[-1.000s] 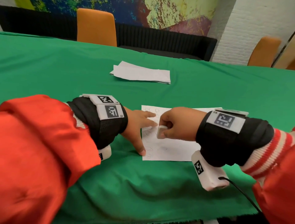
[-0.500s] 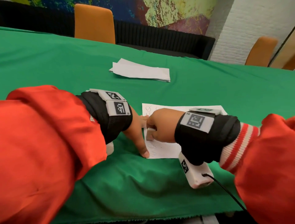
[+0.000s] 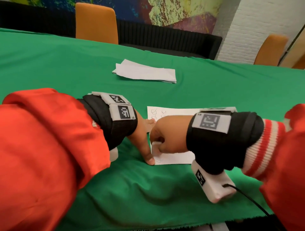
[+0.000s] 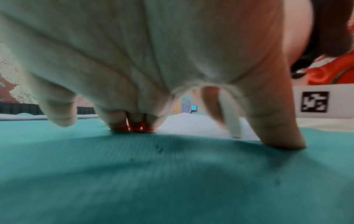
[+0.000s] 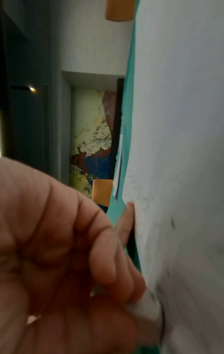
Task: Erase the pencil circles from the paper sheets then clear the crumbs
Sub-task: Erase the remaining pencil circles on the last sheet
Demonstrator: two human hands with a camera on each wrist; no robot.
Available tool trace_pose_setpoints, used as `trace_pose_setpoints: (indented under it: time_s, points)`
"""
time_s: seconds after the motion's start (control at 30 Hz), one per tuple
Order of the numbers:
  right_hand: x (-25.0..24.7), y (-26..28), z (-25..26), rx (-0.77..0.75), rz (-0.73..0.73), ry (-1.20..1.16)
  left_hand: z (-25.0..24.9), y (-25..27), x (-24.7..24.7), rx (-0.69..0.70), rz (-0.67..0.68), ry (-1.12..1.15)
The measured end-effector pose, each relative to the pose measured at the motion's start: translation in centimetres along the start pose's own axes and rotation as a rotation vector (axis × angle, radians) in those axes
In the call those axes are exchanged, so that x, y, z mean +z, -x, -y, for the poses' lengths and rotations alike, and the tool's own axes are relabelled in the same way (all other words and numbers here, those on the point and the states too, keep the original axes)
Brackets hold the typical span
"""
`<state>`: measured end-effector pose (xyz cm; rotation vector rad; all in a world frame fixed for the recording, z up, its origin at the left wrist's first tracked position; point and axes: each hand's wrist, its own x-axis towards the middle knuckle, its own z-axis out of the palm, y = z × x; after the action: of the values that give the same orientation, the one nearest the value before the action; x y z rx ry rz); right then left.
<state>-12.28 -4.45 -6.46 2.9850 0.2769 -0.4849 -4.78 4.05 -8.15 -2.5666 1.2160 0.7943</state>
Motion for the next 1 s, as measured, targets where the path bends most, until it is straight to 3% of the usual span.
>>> trace_pose_setpoints:
  time_s: [0.2,0.43,0.5,0.63,0.9,1.0]
  points:
    - [-0.7,-0.9,-1.6,0.127,-0.023,-0.089,0.3,-0.2,-0.1,-0.031,0.007,-0.087]
    - [0.6,0.7,-1.0,0.004,-0.004,-0.046,0.5,-0.7,0.2,-0.056,0.015,-0.101]
    - [0.5,0.8,-1.2,0.017,0.028,-0.117,0.5,-0.6,0.2,-0.061,0.014,-0.107]
    - [-0.3,-0.6,-1.8,0.137,-0.067,-0.143,0.2,-0.3,0.1,-0.061,-0.002,-0.118]
    - [0.7,1.0,-0.7,0.007,0.007,-0.067,0.2,-0.5,0.2,-0.076,0.005,-0.132]
    - [0.5,0.6,-1.2,0.075,0.006,-0.164,0.3,-0.5,0.2,-0.083,0.004,-0.143]
